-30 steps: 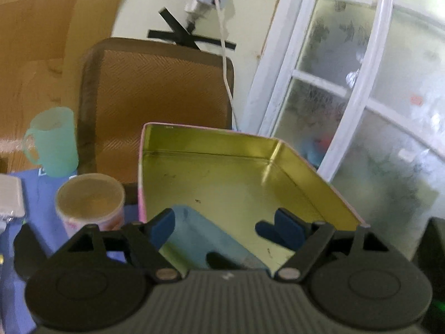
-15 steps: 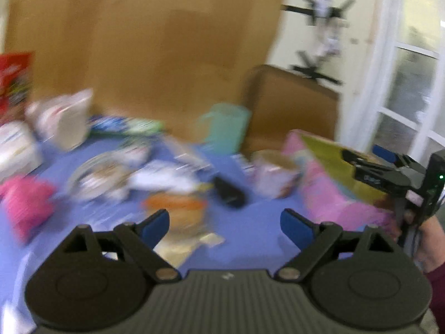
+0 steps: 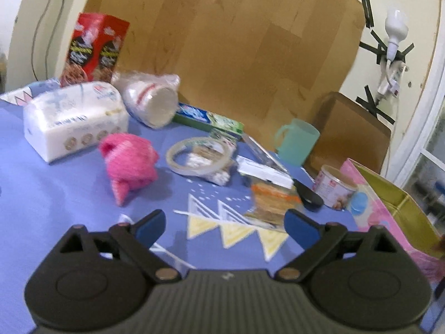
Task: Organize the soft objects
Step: 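Move both grippers back over the table toward the bread bag, then grasp the bagged bread snack with both grippers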
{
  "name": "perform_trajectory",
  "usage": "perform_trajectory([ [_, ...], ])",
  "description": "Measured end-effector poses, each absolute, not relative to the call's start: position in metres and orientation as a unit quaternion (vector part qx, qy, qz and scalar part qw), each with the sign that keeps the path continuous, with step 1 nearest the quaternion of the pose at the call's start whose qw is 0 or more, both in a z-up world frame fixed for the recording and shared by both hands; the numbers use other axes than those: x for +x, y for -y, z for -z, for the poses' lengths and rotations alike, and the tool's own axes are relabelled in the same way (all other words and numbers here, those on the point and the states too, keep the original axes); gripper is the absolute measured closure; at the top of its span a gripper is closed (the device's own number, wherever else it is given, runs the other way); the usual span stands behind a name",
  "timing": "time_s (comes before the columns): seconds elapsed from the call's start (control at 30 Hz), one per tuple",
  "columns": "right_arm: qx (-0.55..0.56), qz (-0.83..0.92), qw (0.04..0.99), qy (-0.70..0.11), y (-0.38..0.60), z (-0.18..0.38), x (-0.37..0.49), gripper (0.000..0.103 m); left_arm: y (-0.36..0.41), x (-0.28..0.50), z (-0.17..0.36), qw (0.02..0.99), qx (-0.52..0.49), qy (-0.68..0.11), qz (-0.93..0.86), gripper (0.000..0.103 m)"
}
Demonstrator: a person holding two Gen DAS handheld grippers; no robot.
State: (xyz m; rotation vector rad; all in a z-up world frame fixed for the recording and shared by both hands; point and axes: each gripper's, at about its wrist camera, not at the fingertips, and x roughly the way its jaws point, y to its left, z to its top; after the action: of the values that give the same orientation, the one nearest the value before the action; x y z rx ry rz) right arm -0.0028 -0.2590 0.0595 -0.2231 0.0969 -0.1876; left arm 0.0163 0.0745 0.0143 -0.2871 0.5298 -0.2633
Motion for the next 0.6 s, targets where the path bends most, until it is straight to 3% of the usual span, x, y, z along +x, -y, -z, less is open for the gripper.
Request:
perform_trajectory([
  [0.1, -0.060, 0.017, 0.997, -0.048, 0.234, -0.079, 0.001, 0.017, -0.090, 0.013, -0.009, 0.954, -0.135, -0.248, 0.104, 0.007],
  [0.17, -0.016, -0.074, 0.990, -0.116, 0.212, -0.076, 0.022, 0.018, -0.102, 0.013, -0.003, 0.954, -0.147, -0.247, 0.085, 0.009],
  [0.23, 0.002, -0.123, 0.975, -0.182, 0.188, -0.060, 0.045, 0.027, -0.119, 0.013, 0.001, 0.944, -0.202, -0.243, 0.094, 0.010],
  [0.47, 0.034, -0.145, 0.937, -0.317, 0.126, -0.007, 0.130, 0.025, -0.121, 0.012, 0.001, 0.943, -0.212, -0.234, 0.103, 0.009],
  [0.5, 0.027, -0.143, 0.936, -0.320, 0.124, -0.003, 0.136, 0.029, -0.118, 0.012, 0.000, 0.944, -0.207, -0.234, 0.107, 0.009],
  [0.53, 0.033, -0.152, 0.932, -0.327, 0.124, 0.000, 0.141, 0.044, -0.119, 0.014, 0.000, 0.944, -0.205, -0.234, 0.111, 0.009],
  [0.6, 0.050, -0.156, 0.931, -0.326, 0.128, -0.001, 0.138, 0.063, -0.118, 0.014, 0.001, 0.944, -0.202, -0.232, 0.114, 0.009],
])
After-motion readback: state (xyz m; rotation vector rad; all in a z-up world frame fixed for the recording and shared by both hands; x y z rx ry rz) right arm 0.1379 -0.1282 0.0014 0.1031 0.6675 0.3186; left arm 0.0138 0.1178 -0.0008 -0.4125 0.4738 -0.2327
